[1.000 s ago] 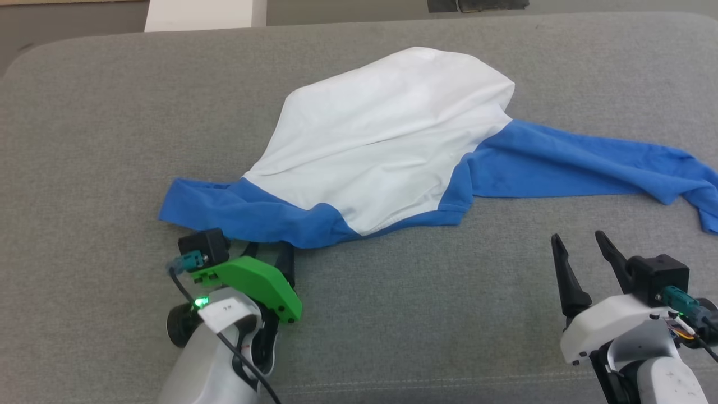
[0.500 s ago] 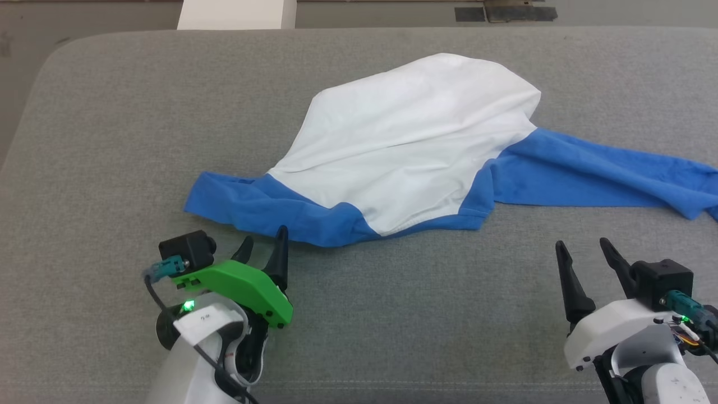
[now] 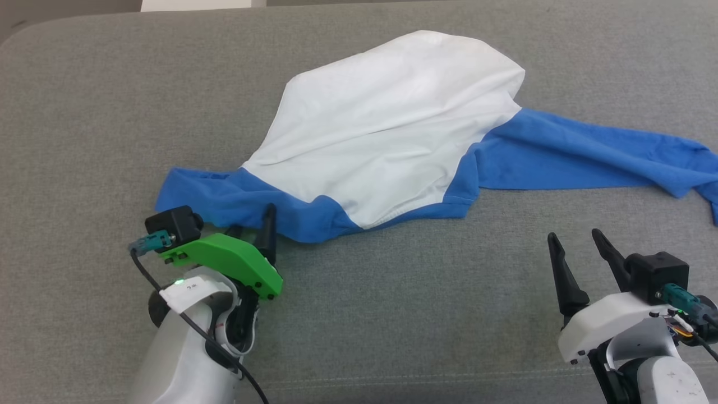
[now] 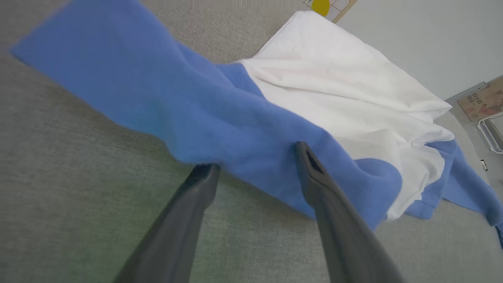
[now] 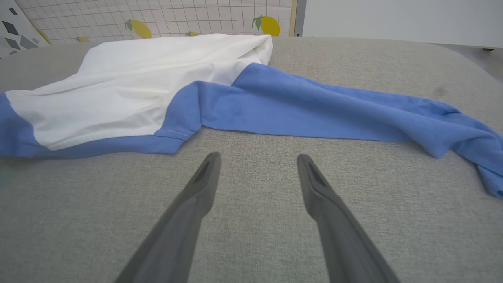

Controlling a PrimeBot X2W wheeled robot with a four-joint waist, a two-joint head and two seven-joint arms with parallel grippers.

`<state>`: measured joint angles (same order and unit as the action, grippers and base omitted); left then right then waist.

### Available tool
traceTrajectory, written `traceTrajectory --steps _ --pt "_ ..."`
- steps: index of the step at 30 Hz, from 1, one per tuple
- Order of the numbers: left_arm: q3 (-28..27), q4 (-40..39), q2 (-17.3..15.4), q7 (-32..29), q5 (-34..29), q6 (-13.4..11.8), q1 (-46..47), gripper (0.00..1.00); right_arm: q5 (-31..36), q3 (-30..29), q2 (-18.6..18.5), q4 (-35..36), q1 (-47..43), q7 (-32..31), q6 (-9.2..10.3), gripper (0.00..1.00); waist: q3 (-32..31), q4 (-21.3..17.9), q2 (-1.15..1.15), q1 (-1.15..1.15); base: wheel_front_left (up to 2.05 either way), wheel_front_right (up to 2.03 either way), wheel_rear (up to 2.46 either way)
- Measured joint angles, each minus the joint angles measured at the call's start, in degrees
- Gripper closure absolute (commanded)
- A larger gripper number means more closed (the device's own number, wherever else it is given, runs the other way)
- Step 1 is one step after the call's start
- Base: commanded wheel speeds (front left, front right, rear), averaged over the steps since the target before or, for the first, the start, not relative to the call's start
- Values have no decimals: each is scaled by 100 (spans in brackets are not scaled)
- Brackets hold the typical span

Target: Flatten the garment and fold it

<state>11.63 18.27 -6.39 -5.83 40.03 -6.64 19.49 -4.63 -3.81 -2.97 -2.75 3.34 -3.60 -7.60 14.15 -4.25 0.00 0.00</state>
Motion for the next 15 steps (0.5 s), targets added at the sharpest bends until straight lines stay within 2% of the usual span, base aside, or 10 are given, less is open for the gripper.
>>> traceTrajectory --steps 1,10,15 --pt "4 13 -27 48 -47 -5 10 100 0 0 0 0 14 0 0 0 9 -8 0 0 0 0 0" --pt "-44 -119 -227 393 -303 -236 -283 100 2 -183 0 46 159 -171 0 0 -14 114 0 0 0 0 0" --pt "-11 -323 -304 415 -324 -240 -502 100 -43 -263 0 -177 590 -599 0 0 4 290 0 0 0 0 0"
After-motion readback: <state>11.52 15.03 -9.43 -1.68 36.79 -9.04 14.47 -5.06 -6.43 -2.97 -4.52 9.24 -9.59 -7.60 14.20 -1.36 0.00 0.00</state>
